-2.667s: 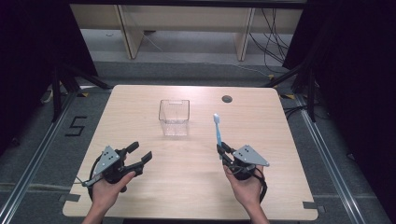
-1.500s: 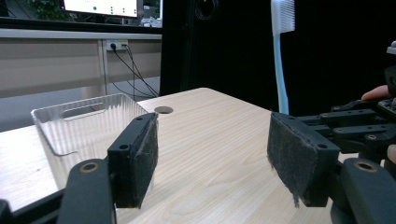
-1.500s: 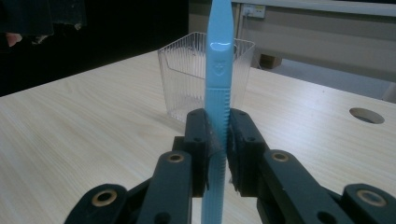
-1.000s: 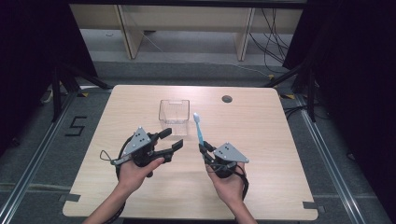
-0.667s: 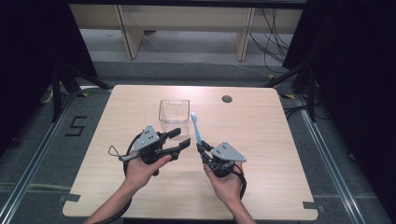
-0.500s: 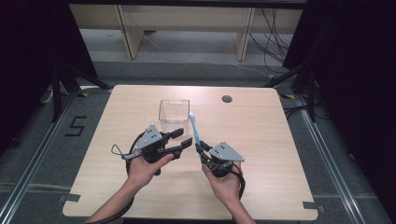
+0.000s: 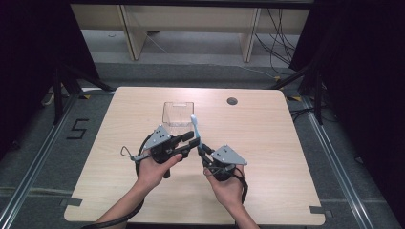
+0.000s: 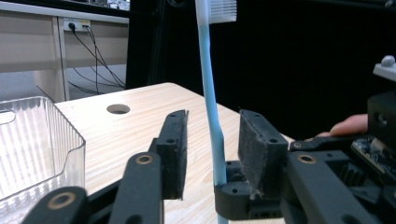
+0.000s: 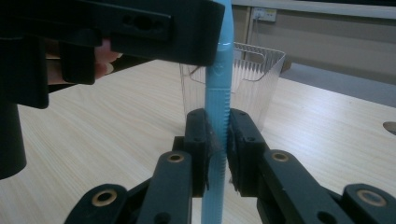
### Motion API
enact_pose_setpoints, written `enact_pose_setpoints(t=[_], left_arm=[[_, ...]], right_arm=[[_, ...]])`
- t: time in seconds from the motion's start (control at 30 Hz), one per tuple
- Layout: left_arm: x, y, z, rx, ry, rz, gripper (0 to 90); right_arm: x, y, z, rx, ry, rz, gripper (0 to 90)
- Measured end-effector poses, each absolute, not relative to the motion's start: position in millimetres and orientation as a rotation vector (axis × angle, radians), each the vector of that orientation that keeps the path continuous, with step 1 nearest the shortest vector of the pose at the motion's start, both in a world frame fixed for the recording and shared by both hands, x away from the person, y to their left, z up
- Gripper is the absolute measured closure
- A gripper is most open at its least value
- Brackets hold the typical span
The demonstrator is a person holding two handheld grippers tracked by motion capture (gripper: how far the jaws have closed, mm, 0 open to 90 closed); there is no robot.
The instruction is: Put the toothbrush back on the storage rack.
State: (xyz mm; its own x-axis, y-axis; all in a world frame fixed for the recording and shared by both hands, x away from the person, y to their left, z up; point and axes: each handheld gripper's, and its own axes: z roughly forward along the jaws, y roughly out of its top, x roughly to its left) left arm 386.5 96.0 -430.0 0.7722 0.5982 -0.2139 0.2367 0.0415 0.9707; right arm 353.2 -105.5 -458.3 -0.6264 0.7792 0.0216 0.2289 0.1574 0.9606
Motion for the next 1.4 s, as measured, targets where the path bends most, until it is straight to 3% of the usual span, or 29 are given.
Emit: enact_pose_setpoints(t=[0.67, 1.17, 1.4], left_arm=[[388.9, 89.4, -427.8, 1.535, 0.668, 0.310, 82.8], [389.6, 89.7, -426.2, 1.562, 0.626, 0.332, 84.6], [391.7, 93.6, -423.2, 1.555, 0.617, 0.349, 84.8]], right_arm=[[354.0, -102.4, -459.3, 0.971, 1.937, 1.481, 79.3], [356.4, -99.5, -459.9, 0.957, 1.946, 1.490, 78.0], [356.4, -98.5, -457.1, 0.949, 1.967, 1.486, 69.4]])
